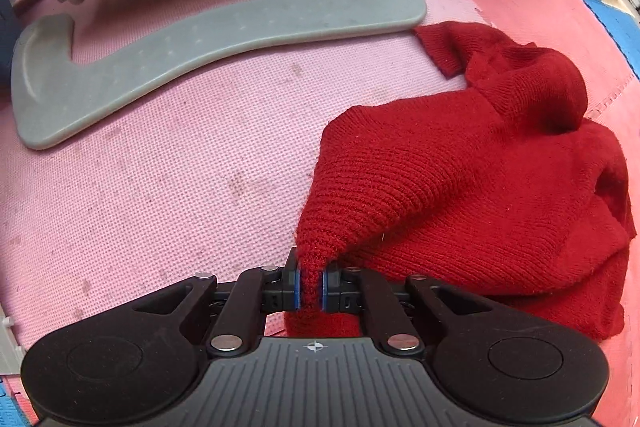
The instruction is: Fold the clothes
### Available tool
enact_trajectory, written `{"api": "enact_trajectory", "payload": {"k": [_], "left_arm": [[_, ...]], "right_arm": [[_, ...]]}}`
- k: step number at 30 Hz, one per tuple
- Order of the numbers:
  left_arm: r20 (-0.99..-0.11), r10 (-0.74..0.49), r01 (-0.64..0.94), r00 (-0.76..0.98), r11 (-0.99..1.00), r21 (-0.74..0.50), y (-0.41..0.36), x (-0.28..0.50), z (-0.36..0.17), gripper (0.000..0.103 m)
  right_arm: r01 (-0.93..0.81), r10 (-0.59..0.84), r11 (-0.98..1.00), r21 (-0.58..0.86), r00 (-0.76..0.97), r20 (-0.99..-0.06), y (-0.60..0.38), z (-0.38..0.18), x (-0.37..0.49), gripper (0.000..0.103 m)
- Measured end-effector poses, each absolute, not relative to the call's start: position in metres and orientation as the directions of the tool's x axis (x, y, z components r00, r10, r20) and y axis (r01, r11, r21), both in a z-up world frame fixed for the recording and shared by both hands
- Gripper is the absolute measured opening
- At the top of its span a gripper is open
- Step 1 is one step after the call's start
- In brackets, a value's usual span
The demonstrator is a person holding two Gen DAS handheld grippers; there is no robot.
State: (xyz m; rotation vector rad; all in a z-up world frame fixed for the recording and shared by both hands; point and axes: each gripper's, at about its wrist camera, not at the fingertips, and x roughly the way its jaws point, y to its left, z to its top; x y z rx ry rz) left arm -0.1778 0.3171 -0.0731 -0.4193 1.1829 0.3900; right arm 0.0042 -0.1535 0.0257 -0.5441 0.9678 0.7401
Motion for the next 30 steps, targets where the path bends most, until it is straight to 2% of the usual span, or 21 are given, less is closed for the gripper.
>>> {"api": "enact_trajectory", "payload": {"k": [4, 7, 10, 21, 27, 30], "left_arm": [[-0.948, 0.056, -0.527, 0.314, 0.841, -0.124, 0.317, -0.190, -0.086, 0.010], [-0.946, 0.062, -0.560, 0.319, 0.817, -0.136, 0.320, -0.192, -0.093, 0.018], [-0.932, 0.064, -0.610, 0.356, 0.772, -0.180, 0.330, -0.189, -0.098, 0.018], [-0.920, 0.075, -0.620, 0.384, 0.759, -0.197, 0.324, -0.151, -0.085, 0.020], [-0.909, 0.123, -0.653, 0.399, 0.733, -0.188, 0.313, -0.155, -0.061, 0.034], [-0.902, 0.147, -0.669, 0.406, 0.720, -0.184, 0.307, -0.156, -0.049, 0.039]], "right_arm": [[-0.741, 0.273, 0.664, -0.102, 0.367, -0.889, -0.162, 0.020, 0.016, 0.069], [-0.745, 0.255, 0.657, -0.115, 0.363, -0.896, -0.164, 0.019, 0.020, 0.069], [-0.762, 0.238, 0.630, -0.147, 0.371, -0.898, -0.153, 0.019, 0.027, 0.070], [-0.756, 0.124, 0.619, -0.215, 0.364, -0.923, -0.138, 0.036, 0.021, 0.071], [-0.848, 0.244, 0.504, -0.167, 0.325, -0.913, -0.130, 0.030, 0.005, 0.075], [-0.856, 0.246, 0.500, -0.131, 0.286, -0.926, -0.136, 0.019, 0.013, 0.075]]}}
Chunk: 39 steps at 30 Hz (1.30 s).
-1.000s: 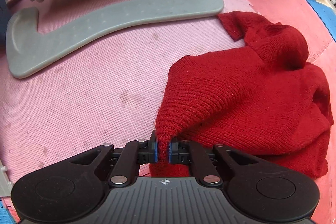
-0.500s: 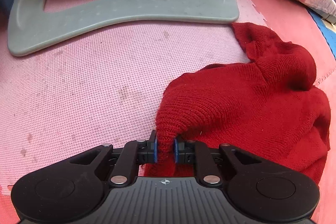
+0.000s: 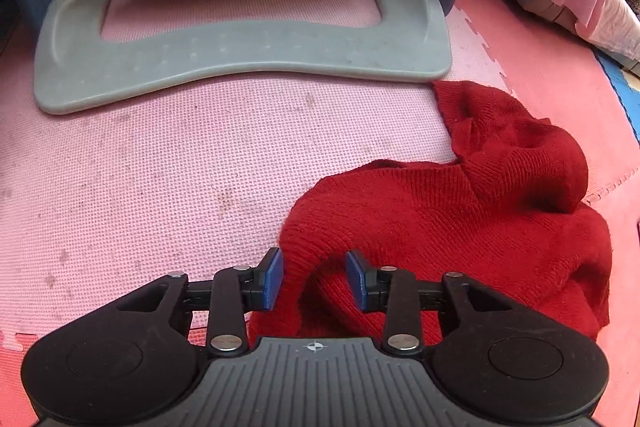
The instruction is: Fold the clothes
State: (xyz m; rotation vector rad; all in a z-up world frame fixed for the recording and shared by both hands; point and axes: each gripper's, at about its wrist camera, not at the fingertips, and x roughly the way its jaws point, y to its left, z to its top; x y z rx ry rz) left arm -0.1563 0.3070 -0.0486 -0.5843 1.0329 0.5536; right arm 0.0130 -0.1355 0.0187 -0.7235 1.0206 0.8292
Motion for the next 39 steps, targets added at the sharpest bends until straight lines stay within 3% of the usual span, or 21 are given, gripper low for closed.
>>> {"api": "enact_trajectory", "payload": {"k": [7, 10, 16, 21, 28, 32, 39], "left_arm": [[-0.868, 0.292, -0.686, 0.403, 0.724, -0.075, 0.275, -0.167, 0.005, 0.057], [-0.891, 0.297, -0.657, 0.343, 0.754, -0.001, 0.255, -0.154, 0.015, 0.059], [-0.953, 0.166, -0.416, 0.254, 0.908, 0.048, 0.181, -0.101, -0.015, 0.060], [-0.956, 0.092, -0.349, 0.280, 0.937, -0.012, 0.151, -0.083, -0.048, 0.061], [-0.938, 0.201, -0.443, 0.282, 0.895, 0.059, 0.211, -0.084, -0.074, 0.061], [-0.935, 0.209, -0.571, 0.286, 0.821, 0.009, 0.261, -0.102, -0.087, 0.061], [-0.932, 0.220, -0.646, 0.288, 0.763, -0.020, 0.313, -0.121, -0.106, 0.061]], "right_arm": [[-0.912, 0.282, 0.402, -0.080, 0.206, -0.937, -0.140, -0.005, 0.034, 0.077], [-0.937, 0.296, 0.349, -0.035, 0.146, -0.944, -0.141, -0.022, 0.040, 0.078], [-0.971, 0.244, 0.236, 0.039, 0.020, -0.970, -0.139, -0.074, 0.039, 0.079], [-0.971, 0.229, 0.230, 0.070, -0.016, -0.973, -0.142, -0.095, 0.039, 0.079], [-0.940, 0.241, 0.338, 0.053, 0.032, -0.970, -0.166, -0.085, 0.050, 0.080], [-0.928, 0.217, 0.369, 0.045, 0.039, -0.975, -0.175, -0.087, 0.046, 0.080], [-0.909, 0.189, 0.413, 0.046, 0.037, -0.981, -0.180, -0.088, 0.032, 0.081]]}}
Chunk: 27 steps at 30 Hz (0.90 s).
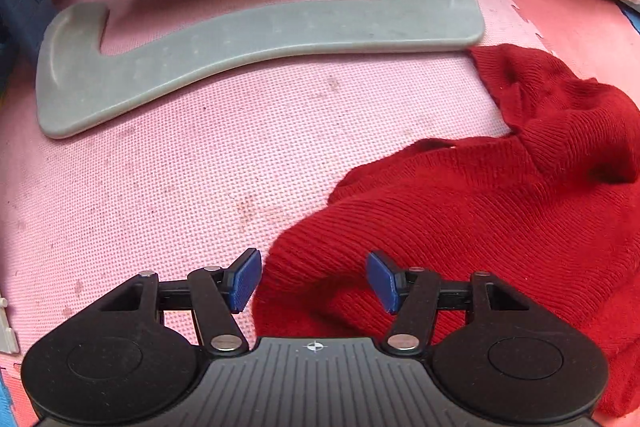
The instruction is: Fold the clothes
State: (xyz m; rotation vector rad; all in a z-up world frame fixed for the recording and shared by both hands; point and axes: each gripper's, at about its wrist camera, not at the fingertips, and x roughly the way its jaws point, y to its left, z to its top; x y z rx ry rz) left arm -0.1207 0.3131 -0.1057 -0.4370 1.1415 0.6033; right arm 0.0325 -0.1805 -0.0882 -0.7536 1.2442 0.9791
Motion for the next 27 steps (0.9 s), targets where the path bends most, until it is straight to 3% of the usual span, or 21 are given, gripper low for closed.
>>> {"api": "enact_trajectory", "payload": {"k": [5, 8, 19, 27], "left_arm": [[-0.922, 0.173, -0.700, 0.345, 0.702, -0.131, 0.347, -0.123, -0.117, 0.061], [-0.920, 0.075, -0.689, 0.385, 0.687, -0.232, 0.352, -0.119, -0.127, 0.070], [-0.936, 0.040, -0.683, 0.350, 0.695, -0.226, 0.351, -0.096, -0.165, 0.071], [-0.926, 0.072, -0.650, 0.371, 0.732, -0.203, 0.335, -0.102, -0.144, 0.071]], "right_arm": [[-0.903, 0.185, 0.428, 0.043, 0.041, -0.982, -0.174, -0.088, 0.025, 0.081], [-0.903, 0.194, 0.425, 0.055, 0.031, -0.980, -0.167, -0.088, 0.019, 0.081], [-0.890, 0.190, 0.451, 0.070, 0.020, -0.982, -0.164, -0.089, 0.010, 0.082], [-0.883, 0.160, 0.464, 0.063, 0.014, -0.987, -0.168, -0.102, 0.010, 0.083]]}}
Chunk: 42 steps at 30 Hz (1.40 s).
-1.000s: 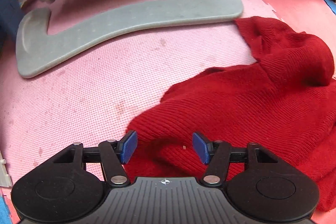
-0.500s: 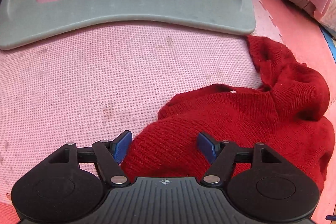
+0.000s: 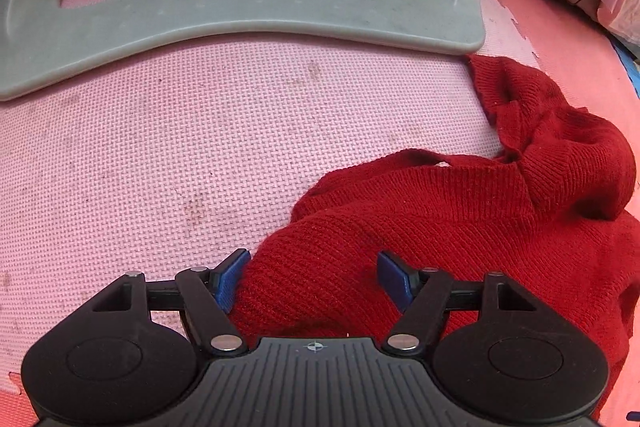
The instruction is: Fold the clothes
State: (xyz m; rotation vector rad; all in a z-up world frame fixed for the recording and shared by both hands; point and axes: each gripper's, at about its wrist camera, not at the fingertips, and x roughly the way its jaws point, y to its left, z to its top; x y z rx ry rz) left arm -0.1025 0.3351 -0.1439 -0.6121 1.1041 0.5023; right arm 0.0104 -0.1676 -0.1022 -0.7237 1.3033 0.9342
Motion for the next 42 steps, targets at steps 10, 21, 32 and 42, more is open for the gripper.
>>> {"api": "enact_trajectory", "payload": {"k": [10, 21, 32, 42], "left_arm": [[-0.914, 0.095, -0.549, 0.395, 0.822, -0.152, 0.292, -0.105, -0.103, 0.071], [-0.914, 0.154, -0.492, 0.376, 0.869, -0.055, 0.265, -0.108, -0.078, 0.071], [-0.926, 0.052, -0.295, 0.374, 0.953, -0.066, 0.220, -0.101, -0.052, 0.071], [-0.950, -0.110, -0.070, 0.292, 0.988, -0.136, 0.136, -0.096, -0.056, 0.071]], "right_arm": [[-0.909, 0.144, 0.410, 0.071, -0.012, -0.990, -0.158, -0.121, 0.004, 0.084], [-0.919, 0.120, 0.391, 0.059, -0.012, -0.993, -0.167, -0.138, 0.004, 0.088], [-0.914, 0.108, 0.404, 0.049, -0.005, -0.994, -0.177, -0.144, 0.005, 0.089], [-0.921, 0.104, 0.387, 0.045, -0.004, -0.995, -0.175, -0.147, 0.004, 0.091]]}}
